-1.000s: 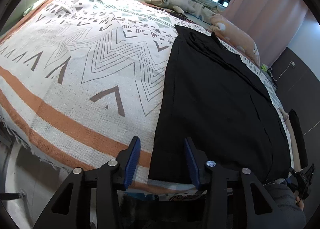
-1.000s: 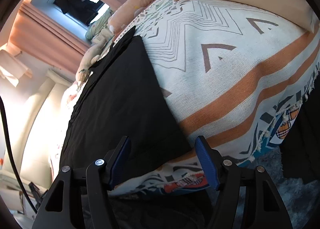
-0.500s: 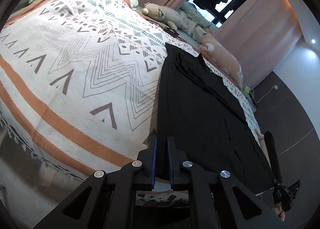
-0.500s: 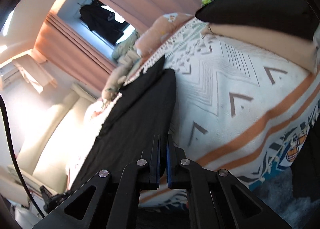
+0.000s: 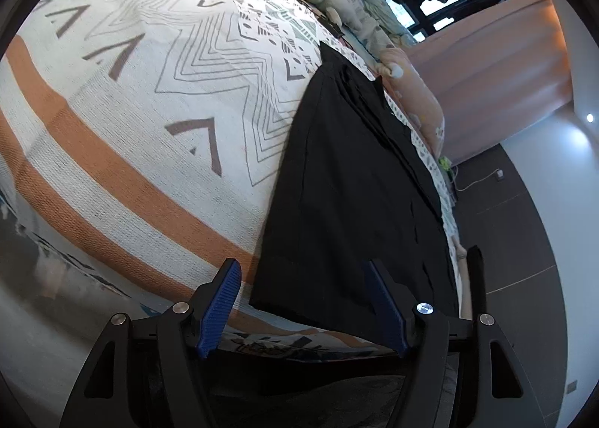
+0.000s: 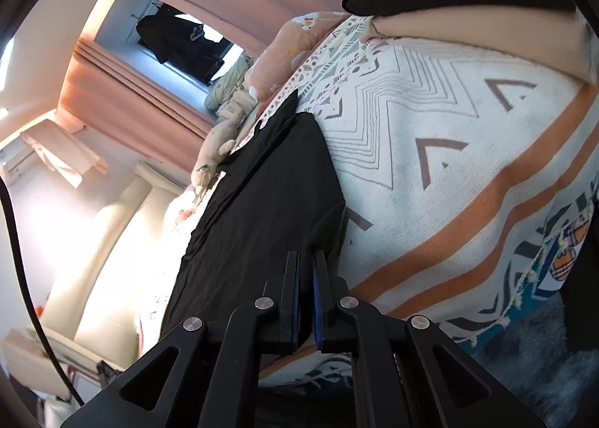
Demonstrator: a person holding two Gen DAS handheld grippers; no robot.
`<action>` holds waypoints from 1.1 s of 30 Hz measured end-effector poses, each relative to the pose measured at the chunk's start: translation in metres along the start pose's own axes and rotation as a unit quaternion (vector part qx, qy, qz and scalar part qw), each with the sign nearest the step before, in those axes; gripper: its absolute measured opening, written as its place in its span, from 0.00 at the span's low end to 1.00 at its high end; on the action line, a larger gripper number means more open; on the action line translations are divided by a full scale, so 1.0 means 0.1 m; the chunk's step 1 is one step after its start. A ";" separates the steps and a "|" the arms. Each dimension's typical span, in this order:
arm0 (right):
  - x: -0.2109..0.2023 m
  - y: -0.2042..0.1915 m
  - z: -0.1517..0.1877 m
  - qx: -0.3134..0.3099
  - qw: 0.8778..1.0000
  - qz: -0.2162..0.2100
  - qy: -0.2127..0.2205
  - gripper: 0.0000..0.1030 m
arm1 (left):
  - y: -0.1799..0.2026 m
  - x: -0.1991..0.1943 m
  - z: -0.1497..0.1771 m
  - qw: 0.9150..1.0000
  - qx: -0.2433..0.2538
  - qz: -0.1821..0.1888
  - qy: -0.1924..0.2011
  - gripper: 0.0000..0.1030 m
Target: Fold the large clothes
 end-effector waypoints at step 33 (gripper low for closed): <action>-0.27 -0.86 -0.19 0.001 0.998 -0.042 0.043 0.05 | 0.38 -0.66 -0.08 0.996 -0.011 0.037 0.086 0.01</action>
Point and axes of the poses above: each gripper's, at about its wrist camera, not at the fingertips, and x roughly the way its jaws point, y to its right, z to its underside, the point moved 3 cm from there along x, roughly the way its jaws point, and after that the axes turned 12 degrees about -z, right-handed, at the moved point
